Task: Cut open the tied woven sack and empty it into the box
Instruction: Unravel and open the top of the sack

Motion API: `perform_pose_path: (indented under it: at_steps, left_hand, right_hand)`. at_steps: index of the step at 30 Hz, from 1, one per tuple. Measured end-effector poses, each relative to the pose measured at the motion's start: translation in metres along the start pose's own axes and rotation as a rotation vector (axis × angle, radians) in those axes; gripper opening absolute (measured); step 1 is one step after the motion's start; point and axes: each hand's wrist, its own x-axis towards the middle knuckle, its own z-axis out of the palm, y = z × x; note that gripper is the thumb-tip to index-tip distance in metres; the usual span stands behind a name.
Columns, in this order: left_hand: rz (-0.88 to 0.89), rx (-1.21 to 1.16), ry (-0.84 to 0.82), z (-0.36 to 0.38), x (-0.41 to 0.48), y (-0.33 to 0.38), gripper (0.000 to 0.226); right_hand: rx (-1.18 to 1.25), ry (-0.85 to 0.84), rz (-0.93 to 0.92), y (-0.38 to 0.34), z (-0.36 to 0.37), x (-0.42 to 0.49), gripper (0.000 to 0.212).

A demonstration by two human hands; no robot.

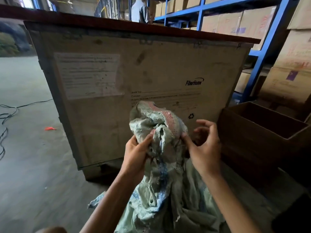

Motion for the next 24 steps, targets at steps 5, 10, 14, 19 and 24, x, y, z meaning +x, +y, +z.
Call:
perform_pose_path:
  at_steps: [5,10,14,19,24]
  left_hand:
    - [0.294,0.185,0.227,0.005,-0.002,-0.009,0.022]
    - [0.24,0.103,0.259,0.001,0.015,0.007,0.021]
    - [0.4,0.412,0.235,-0.008,0.027,0.014,0.026]
    - [0.485,0.881,0.346,-0.05,0.076,0.053,0.035]
    - [0.379,1.181,0.152,-0.057,0.099,0.052,0.038]
  right_hand:
    - [0.021,-0.327,-0.148,-0.025,0.008,-0.021,0.063]
    - [-0.187,-0.45,-0.049,-0.001,0.026,-0.043,0.125]
    - [0.136,-0.607,0.129,0.017,0.03,-0.048,0.124]
    - [0.1,-0.838,0.249,0.032,0.009,-0.038,0.11]
    - [0.073,-0.93,0.342,0.04,-0.008,-0.034,0.092]
